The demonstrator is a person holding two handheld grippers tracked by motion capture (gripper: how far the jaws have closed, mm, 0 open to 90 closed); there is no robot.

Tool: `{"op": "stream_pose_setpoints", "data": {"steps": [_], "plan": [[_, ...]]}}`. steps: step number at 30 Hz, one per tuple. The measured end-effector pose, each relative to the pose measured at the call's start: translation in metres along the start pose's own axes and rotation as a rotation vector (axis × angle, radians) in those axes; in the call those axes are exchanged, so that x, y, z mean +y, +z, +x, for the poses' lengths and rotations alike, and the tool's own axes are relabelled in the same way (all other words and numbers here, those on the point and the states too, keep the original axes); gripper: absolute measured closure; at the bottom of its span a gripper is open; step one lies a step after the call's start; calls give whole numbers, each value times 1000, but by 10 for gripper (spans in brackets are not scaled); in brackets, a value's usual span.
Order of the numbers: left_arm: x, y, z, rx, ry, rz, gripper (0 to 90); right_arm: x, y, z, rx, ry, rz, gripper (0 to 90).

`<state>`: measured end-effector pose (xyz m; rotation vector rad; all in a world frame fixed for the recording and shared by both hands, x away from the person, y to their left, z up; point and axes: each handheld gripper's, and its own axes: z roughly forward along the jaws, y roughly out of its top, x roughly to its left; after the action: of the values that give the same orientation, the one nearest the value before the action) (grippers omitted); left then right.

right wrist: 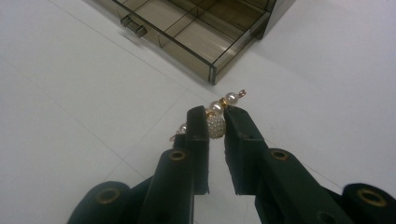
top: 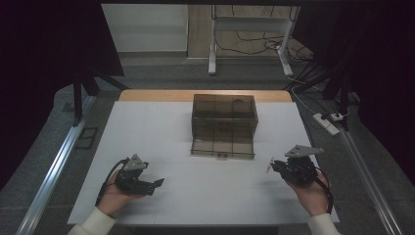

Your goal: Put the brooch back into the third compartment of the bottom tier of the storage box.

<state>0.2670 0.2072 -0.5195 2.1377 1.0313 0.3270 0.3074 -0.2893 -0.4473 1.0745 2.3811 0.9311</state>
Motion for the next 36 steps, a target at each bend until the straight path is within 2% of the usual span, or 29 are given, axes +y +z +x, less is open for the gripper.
{"op": "stream_pose_setpoints", "data": {"steps": [12,36], "plan": [[0,1,0,0,4,4,122,11,4,-1,8,-8,-22,795],[0,1,0,-2,3,4,123,36,20,9,30,-56,-36,795]]}}
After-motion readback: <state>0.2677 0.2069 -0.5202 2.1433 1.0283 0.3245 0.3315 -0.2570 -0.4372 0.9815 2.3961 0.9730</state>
